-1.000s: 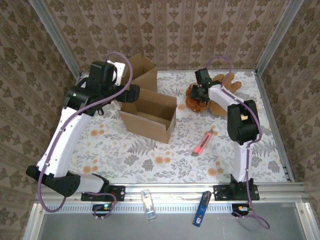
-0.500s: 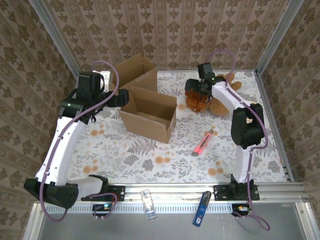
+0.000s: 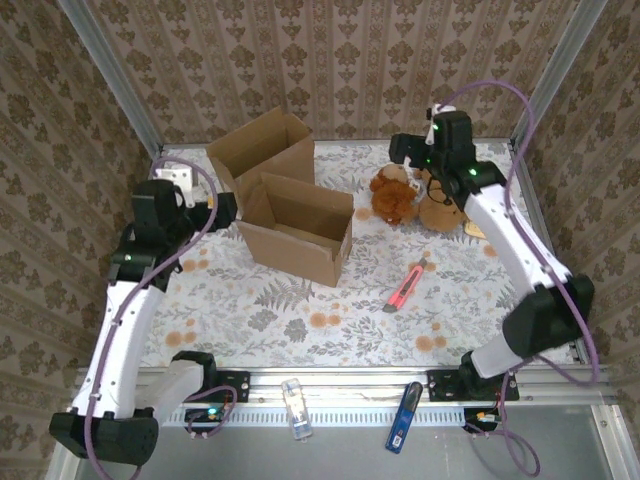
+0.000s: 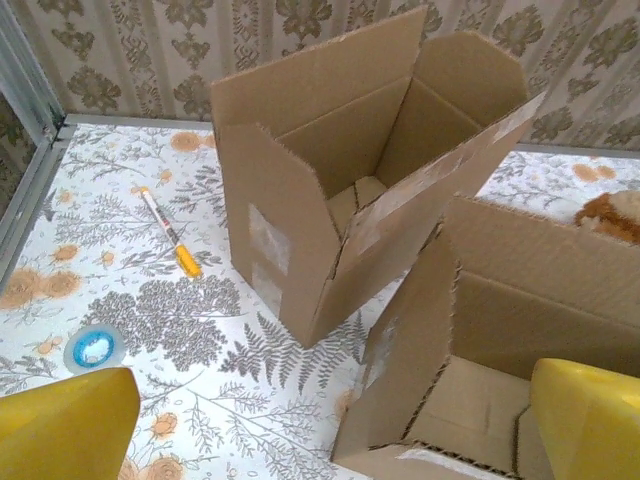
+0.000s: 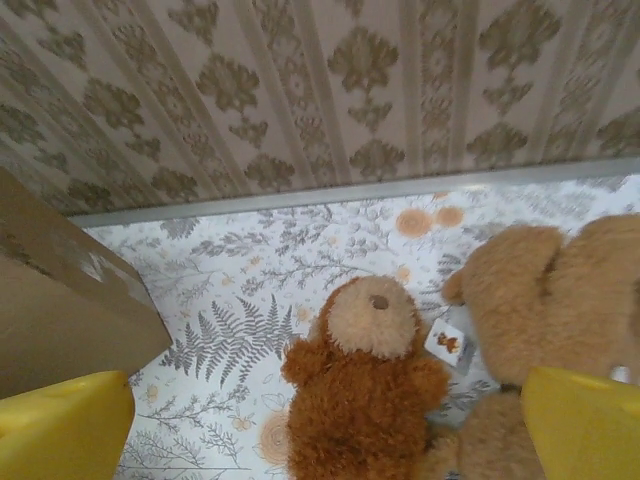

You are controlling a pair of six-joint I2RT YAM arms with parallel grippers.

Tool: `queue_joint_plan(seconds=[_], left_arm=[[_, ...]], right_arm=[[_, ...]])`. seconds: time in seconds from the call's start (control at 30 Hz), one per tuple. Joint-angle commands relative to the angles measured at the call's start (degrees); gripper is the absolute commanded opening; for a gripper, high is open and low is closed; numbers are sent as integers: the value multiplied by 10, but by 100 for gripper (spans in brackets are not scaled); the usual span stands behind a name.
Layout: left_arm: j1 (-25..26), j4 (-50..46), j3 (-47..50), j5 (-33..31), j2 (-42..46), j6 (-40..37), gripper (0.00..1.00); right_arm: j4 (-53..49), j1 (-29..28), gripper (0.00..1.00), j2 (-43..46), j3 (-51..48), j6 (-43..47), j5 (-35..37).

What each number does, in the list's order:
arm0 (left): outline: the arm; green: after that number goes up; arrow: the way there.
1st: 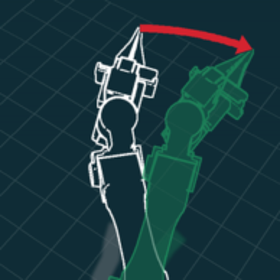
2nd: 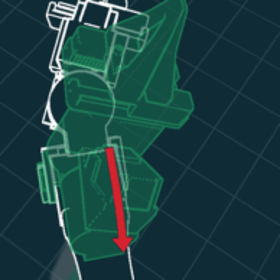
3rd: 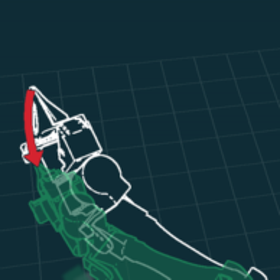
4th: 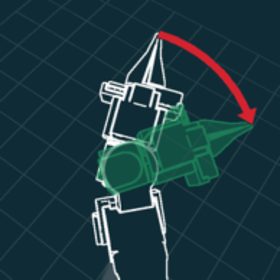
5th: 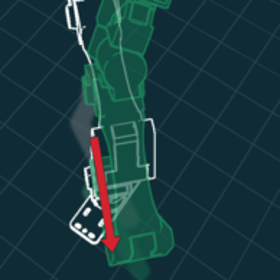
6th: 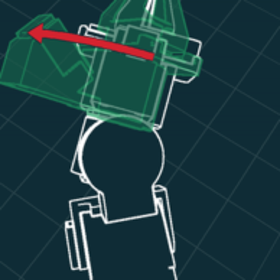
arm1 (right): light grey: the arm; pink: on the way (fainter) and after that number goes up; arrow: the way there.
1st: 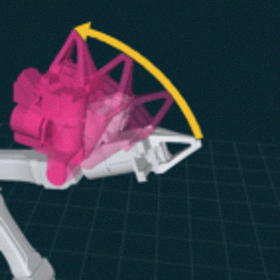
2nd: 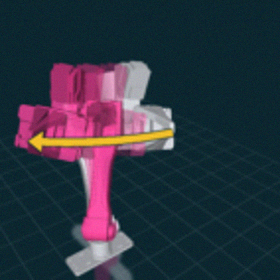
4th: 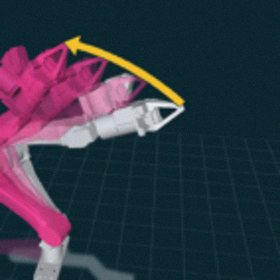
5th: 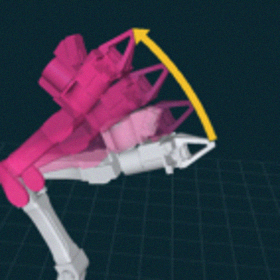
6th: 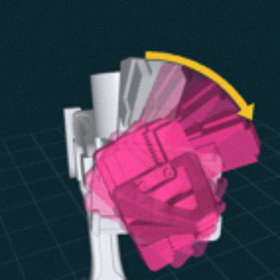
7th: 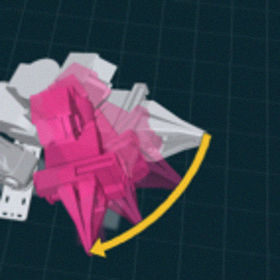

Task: Unpack the express box

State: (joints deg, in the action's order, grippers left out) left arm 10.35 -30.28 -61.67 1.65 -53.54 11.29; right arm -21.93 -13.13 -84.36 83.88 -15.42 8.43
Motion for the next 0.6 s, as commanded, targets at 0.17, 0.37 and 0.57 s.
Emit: queue_joint_plan(seconds=[0.17,0.37,0.57], left_arm=[[-43,205,155,-82,6,-55,100],[-84,368,273,-131,12,-85,100],[-119,501,365,-115,-22,-91,100]], right_arm=[[178,3,100,263,-267,149,81],[258,8,100,425,-461,157,105],[259,11,100,480,-564,137,122]])
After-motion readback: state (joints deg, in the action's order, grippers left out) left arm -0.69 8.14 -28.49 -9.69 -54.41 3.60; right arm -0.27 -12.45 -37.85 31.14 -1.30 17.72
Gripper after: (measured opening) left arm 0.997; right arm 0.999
